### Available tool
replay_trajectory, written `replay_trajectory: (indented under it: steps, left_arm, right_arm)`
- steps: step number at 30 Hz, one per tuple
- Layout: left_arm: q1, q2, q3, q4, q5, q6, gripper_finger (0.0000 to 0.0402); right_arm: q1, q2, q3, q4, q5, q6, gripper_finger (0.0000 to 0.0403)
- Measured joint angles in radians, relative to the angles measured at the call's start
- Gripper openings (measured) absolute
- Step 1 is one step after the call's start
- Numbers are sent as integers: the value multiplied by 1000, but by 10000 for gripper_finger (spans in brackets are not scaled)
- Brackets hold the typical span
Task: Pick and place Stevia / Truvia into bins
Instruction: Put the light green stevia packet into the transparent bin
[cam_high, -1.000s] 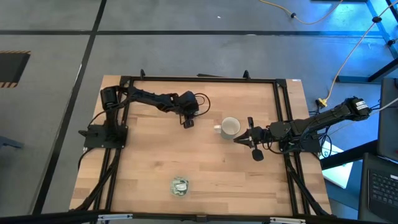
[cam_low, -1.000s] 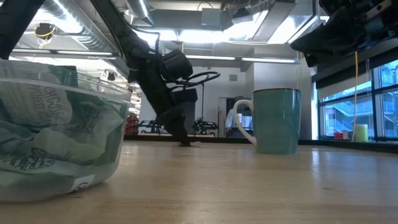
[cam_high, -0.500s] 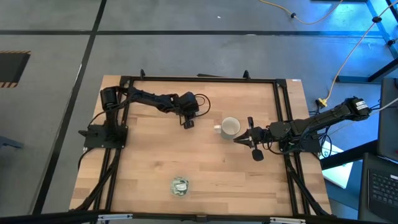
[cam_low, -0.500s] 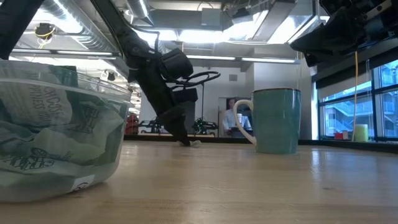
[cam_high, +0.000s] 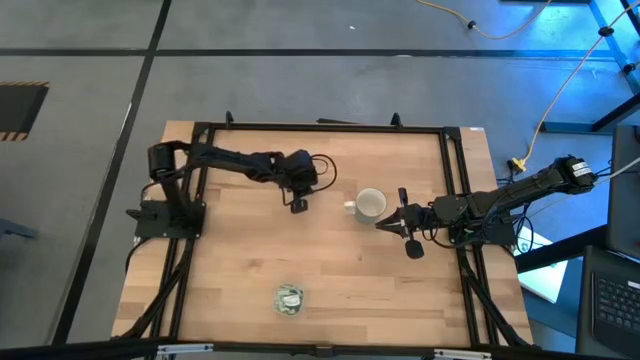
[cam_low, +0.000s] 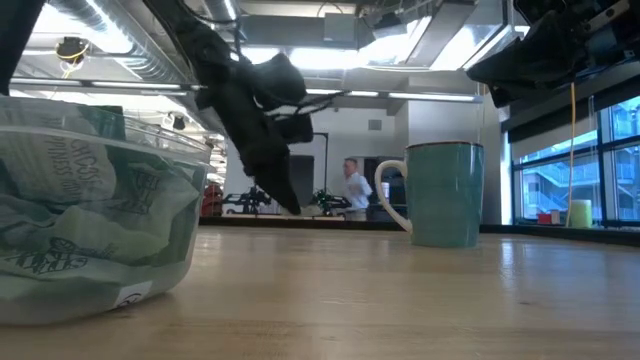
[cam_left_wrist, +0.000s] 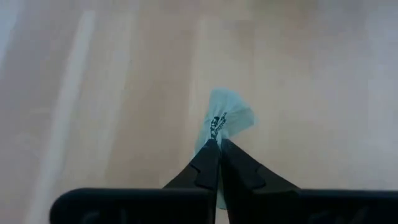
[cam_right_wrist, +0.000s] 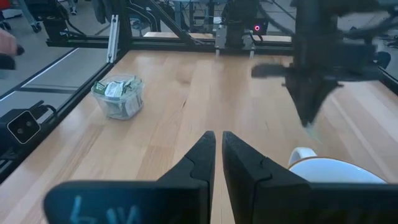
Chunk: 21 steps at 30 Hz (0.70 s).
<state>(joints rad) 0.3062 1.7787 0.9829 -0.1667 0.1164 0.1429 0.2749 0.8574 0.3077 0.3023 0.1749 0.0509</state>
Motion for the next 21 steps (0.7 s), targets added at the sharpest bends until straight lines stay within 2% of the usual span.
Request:
replay_trajectory:
  steps: [2,5,11,13,17,21]
  left_arm:
    - [-14,-40,0,-44,53,0,4]
    - [-56,-102,2,-67,198,1,6]
    - [-205,-188,2,-65,444,-8,7]
    - [-278,-199,2,-65,451,-18,7]
    - [-430,-199,2,-65,399,-1,7]
    - [-581,-187,3,-71,218,1,7]
  right_arm:
    - [0,0,0,0,0,0,35]
    - [0,0,0,0,0,0,35]
    - [0,0,0,0,0,20,35]
    - [0,0,0,1,0,38,35]
    - [0,0,0,0,0,72,35]
    - [0,0,0,0,0,76,35]
